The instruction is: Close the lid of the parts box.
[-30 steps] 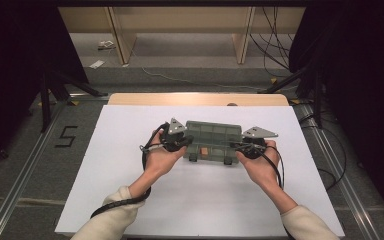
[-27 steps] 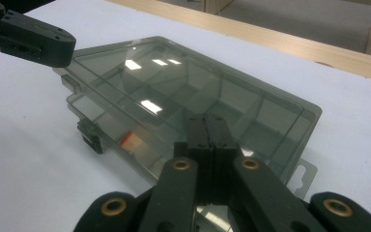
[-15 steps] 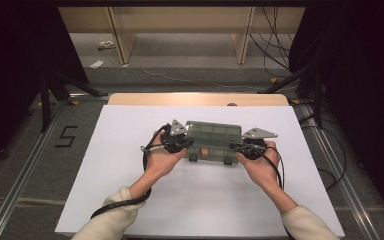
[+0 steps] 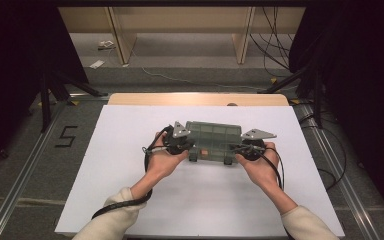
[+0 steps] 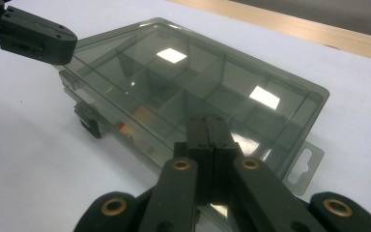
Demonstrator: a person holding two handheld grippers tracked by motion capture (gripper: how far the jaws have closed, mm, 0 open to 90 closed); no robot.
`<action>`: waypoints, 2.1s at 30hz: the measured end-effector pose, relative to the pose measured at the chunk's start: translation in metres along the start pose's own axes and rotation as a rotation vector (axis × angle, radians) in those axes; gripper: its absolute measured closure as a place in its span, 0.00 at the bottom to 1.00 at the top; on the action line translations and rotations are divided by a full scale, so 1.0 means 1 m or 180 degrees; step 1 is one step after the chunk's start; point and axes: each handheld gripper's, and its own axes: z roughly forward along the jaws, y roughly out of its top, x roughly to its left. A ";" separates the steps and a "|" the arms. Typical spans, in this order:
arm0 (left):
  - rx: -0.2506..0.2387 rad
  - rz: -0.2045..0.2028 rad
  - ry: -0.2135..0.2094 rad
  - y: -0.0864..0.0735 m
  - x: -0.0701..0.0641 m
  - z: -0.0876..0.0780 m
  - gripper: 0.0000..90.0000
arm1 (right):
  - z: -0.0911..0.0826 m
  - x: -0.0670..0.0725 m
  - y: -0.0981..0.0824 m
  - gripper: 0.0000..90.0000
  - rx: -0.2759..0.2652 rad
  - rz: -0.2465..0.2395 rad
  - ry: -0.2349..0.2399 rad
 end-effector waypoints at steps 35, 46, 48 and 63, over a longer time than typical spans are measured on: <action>0.0098 -0.0013 -0.0018 -0.005 -0.003 0.012 1.00 | 0.006 -0.001 -0.006 1.00 0.0119 -0.0002 -0.0004; 0.0134 -0.0023 -0.0012 -0.008 -0.002 0.016 1.00 | 0.009 -0.001 -0.009 1.00 0.0169 -0.0001 -0.0010; 0.0130 -0.0029 -0.0014 -0.008 -0.002 0.016 1.00 | 0.009 -0.002 -0.009 1.00 0.0175 -0.0002 -0.0006; 0.0161 -0.0050 -0.0024 -0.010 -0.001 0.020 1.00 | 0.012 -0.002 -0.012 1.00 0.0228 -0.0011 0.0002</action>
